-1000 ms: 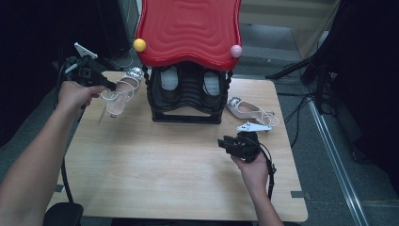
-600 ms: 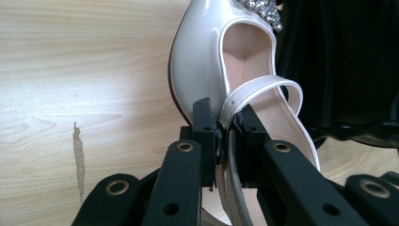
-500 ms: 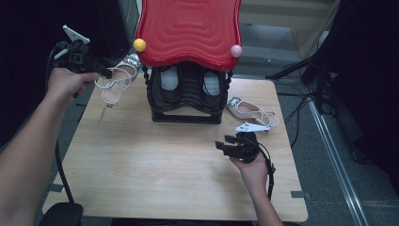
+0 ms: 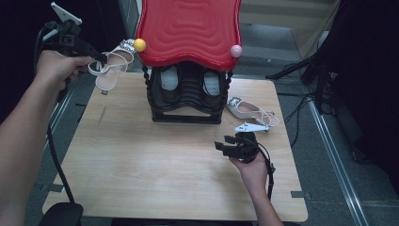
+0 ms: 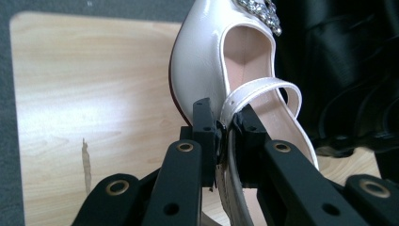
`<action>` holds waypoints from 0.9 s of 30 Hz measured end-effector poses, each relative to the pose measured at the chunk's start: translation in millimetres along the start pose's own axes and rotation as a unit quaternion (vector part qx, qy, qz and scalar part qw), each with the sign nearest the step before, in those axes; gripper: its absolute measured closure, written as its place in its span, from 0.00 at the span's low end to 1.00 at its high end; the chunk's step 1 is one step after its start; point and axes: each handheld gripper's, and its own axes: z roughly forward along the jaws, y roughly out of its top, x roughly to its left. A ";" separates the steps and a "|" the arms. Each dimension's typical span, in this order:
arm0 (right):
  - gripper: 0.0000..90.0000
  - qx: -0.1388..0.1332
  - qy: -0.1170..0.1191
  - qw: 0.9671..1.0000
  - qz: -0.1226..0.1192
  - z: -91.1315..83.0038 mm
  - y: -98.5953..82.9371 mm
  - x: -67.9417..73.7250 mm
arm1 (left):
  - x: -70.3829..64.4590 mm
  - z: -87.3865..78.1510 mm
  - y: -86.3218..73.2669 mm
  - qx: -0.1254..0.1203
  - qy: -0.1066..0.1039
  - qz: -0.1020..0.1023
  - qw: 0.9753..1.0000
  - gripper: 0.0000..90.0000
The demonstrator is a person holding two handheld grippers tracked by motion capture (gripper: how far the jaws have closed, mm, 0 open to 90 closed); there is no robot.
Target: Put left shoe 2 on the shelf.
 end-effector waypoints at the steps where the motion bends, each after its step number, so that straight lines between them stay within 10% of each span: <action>1: 0.54 0.001 0.000 1.000 0.001 0.1 0.1 -0.1 | -1.5 -2.9 1.9 -0.003 0.001 -0.001 1.000 0.92; 27: 0.54 0.006 -0.003 1.000 0.007 -0.1 -0.3 -0.7 | -91.1 -115.0 57.9 -0.086 -0.015 0.052 0.995 0.92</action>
